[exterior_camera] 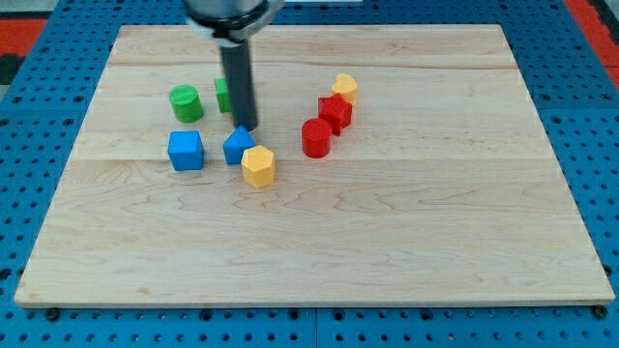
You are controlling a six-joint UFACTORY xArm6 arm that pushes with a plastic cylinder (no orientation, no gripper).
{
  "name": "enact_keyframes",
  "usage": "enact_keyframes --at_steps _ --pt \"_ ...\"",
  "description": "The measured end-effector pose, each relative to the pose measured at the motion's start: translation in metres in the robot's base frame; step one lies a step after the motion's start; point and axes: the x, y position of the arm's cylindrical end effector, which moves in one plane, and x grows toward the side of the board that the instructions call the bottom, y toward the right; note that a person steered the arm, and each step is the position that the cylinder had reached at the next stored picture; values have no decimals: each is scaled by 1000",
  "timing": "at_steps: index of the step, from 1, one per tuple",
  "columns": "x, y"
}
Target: Move the yellow hexagon into the red circle
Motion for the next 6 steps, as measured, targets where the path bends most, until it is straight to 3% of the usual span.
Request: enact_keyframes --at_steps 1,2,3,6 --pt "22 -37" --pt "38 -22" --pt "87 -42" --pt "73 45"
